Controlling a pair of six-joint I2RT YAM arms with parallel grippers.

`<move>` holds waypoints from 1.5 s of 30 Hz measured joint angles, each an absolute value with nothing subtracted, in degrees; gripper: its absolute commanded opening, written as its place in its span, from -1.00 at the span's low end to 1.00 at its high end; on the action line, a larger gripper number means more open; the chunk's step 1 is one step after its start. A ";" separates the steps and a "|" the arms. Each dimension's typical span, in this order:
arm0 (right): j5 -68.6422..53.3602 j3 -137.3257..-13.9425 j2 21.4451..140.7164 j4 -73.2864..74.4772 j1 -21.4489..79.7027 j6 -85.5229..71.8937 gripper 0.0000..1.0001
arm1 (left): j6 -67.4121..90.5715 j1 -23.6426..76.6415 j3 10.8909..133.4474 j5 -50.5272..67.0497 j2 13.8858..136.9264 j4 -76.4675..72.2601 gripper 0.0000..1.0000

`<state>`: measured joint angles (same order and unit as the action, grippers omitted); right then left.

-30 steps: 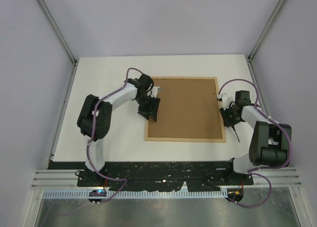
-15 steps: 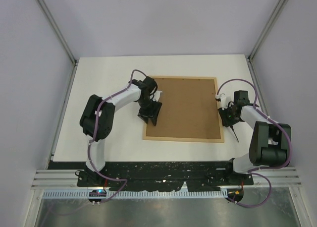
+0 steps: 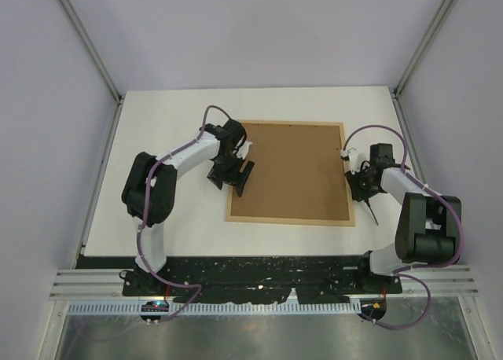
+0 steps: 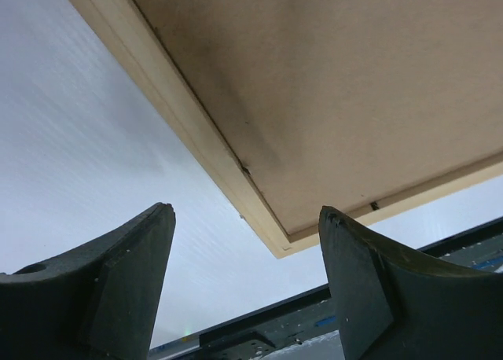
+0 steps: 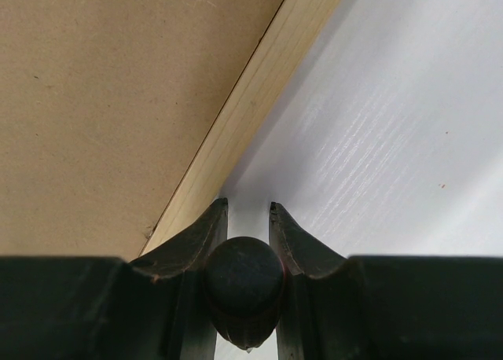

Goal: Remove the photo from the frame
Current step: Adjust the photo frame at the center of the board.

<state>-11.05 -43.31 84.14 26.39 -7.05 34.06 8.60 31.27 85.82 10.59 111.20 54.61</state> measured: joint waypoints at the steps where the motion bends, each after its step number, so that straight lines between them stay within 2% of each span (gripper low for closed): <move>1: -11.03 -43.31 84.14 26.39 -6.96 34.06 -0.84 | 8.64 31.27 85.73 9.98 111.96 54.81 0.55; 11: -11.18 -43.07 83.90 26.17 -6.83 34.06 -0.84 | 9.04 31.27 85.36 6.87 116.07 55.44 0.36; 27: -11.75 -42.44 83.20 26.20 -6.33 34.09 -0.84 | 10.28 31.11 88.75 8.21 119.37 56.12 -0.06; 32: -11.84 -42.41 83.15 26.22 -6.33 34.09 -0.84 | 10.44 30.46 88.79 8.25 119.37 56.18 -0.28; 36: -11.86 -42.41 83.11 26.22 -6.31 34.11 -0.85 | 10.55 29.74 88.79 8.71 119.37 56.34 -0.52; 40: -11.94 -42.39 83.05 26.44 -6.04 34.11 -0.84 | 11.79 28.86 88.79 9.58 119.37 56.38 -0.98; 45: -12.64 -42.15 82.85 26.74 -5.65 34.11 -0.85 | 13.85 26.70 88.49 11.86 119.28 55.48 -1.00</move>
<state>-12.64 -42.15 82.85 26.74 -5.65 34.11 13.85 26.70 88.49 11.86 119.28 55.48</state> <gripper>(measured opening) 0.320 0.074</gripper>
